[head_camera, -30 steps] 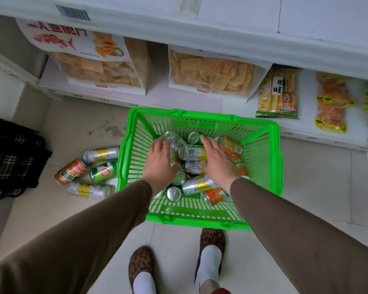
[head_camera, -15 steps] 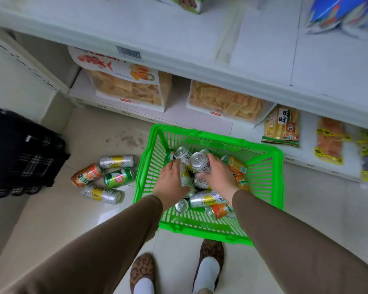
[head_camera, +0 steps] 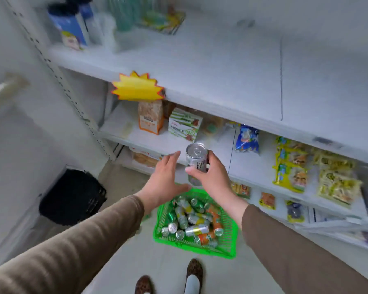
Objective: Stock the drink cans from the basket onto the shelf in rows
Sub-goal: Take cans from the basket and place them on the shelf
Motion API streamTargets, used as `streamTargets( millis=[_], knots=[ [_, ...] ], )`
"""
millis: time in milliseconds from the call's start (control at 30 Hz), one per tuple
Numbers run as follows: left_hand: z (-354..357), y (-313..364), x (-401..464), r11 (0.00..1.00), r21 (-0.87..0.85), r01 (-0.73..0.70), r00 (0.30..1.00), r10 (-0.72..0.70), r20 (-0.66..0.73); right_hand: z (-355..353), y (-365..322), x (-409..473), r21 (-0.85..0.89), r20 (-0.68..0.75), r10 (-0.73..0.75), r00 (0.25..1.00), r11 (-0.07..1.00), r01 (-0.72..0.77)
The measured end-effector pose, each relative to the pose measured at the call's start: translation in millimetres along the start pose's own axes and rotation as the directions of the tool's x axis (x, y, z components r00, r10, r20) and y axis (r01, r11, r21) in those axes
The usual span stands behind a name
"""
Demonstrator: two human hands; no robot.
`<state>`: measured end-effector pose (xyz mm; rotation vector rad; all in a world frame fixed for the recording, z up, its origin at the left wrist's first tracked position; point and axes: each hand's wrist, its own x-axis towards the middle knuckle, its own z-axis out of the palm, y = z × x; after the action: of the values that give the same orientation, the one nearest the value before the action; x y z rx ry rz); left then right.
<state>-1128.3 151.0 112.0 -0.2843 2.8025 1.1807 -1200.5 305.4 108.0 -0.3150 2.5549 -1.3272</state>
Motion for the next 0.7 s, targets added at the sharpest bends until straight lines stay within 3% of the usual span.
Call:
streamTargets(
  millis=[267, 433, 700],
  knots=[
    [-129.6, 100.3, 36.1, 0.98, 0.064, -0.19, 0.958, 0.2, -0.204, -89.4, -163.7, 50.0, 0.065, -0.12, -0.169, 0.978, 0.982, 0.178],
    [-152.1, 120.0, 98.8, 0.989, 0.125, -0.072, 0.972, 0.098, -0.215, -107.7, -196.8, 125.7, 0.12, -0.093, -0.153, 0.984, 0.979, 0.163],
    [-162.8, 111.3, 200.3, 0.988, 0.118, 0.102, 0.962, -0.067, -0.265, -93.2, -188.6, 245.0, 0.214, -0.064, -0.092, 0.994, 0.971, 0.104]
  ],
)
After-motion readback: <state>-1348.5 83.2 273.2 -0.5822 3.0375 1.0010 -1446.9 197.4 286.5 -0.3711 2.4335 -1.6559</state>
